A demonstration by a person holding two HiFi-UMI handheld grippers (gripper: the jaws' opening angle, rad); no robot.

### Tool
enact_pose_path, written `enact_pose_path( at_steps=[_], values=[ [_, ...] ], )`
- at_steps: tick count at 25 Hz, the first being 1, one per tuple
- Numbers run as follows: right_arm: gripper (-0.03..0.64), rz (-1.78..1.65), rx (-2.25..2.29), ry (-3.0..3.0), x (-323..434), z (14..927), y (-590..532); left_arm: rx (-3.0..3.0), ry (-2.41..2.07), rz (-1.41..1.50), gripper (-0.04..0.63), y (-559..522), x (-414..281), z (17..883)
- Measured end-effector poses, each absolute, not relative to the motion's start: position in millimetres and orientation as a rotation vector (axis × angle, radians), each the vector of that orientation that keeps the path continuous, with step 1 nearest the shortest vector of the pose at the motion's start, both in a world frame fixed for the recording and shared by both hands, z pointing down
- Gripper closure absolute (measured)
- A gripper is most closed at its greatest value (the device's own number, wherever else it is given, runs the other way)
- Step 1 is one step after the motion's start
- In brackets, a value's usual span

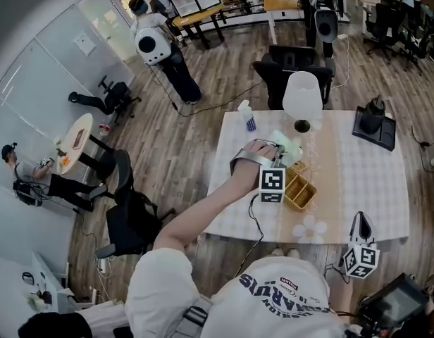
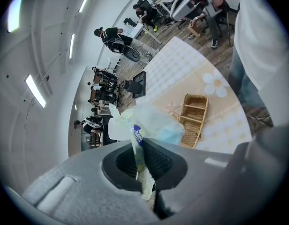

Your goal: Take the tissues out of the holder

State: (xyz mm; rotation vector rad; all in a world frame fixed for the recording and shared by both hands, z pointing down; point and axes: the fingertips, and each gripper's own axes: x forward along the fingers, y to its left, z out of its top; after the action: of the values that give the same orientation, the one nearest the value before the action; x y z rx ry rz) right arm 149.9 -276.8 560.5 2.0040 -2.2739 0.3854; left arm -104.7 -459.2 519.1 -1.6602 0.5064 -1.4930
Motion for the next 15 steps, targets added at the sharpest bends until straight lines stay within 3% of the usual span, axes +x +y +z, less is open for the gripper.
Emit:
enact_pose_path(
  at_steps=[15],
  values=[
    [0.609,0.404,2.126,-2.182,185,563,-250,-1.666,0.415,-1.431,0.594,-461,-50,527]
  ],
)
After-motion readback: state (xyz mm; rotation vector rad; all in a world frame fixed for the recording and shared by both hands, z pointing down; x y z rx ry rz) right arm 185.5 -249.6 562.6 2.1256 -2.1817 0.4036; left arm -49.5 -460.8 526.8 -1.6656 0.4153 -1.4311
